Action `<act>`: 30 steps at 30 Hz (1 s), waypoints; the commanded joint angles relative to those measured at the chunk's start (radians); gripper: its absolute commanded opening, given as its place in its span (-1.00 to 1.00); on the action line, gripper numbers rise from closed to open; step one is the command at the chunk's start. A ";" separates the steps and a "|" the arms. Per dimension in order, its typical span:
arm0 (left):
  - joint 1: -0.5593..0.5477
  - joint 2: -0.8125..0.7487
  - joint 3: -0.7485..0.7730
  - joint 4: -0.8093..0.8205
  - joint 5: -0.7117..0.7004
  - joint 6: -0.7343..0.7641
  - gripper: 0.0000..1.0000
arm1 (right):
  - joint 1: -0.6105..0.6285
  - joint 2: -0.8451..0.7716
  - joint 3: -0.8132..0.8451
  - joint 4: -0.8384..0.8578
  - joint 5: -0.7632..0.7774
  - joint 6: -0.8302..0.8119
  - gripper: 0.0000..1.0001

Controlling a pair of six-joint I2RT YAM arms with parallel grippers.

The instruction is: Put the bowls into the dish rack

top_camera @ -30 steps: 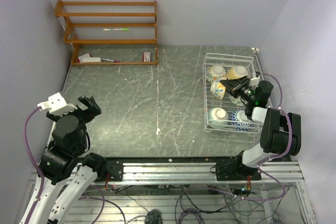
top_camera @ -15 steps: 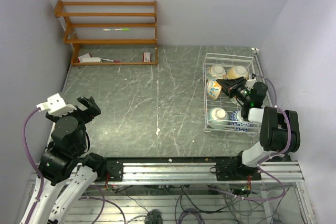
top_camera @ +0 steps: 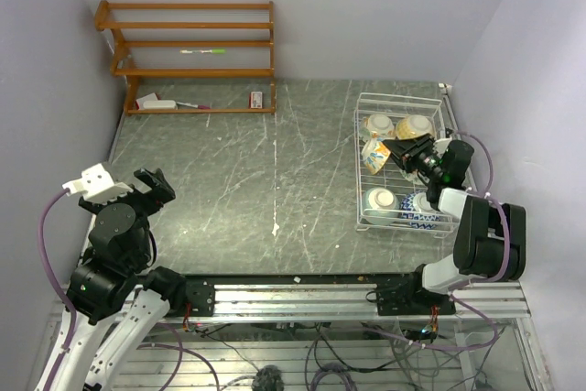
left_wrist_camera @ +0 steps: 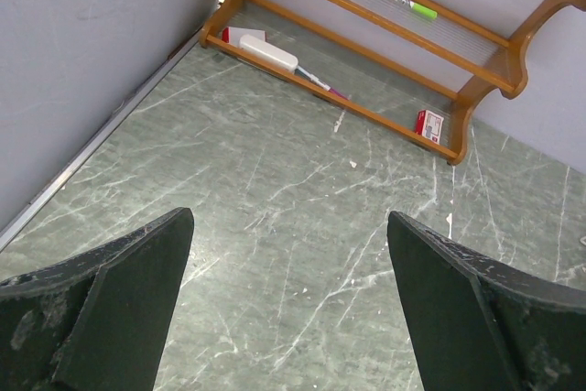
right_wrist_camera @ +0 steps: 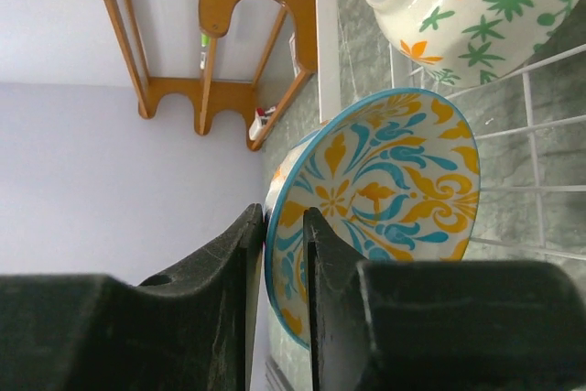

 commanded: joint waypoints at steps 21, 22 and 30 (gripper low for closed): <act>0.007 -0.004 -0.001 0.013 -0.008 -0.006 0.96 | -0.094 -0.098 -0.047 -0.380 0.035 -0.241 -0.31; 0.007 -0.004 -0.001 0.013 -0.007 -0.007 0.96 | -0.097 -0.106 -0.047 -0.394 0.036 -0.251 -0.31; 0.007 -0.008 -0.001 0.016 0.000 -0.008 0.96 | -0.116 -0.184 0.005 -0.552 0.082 -0.365 -0.24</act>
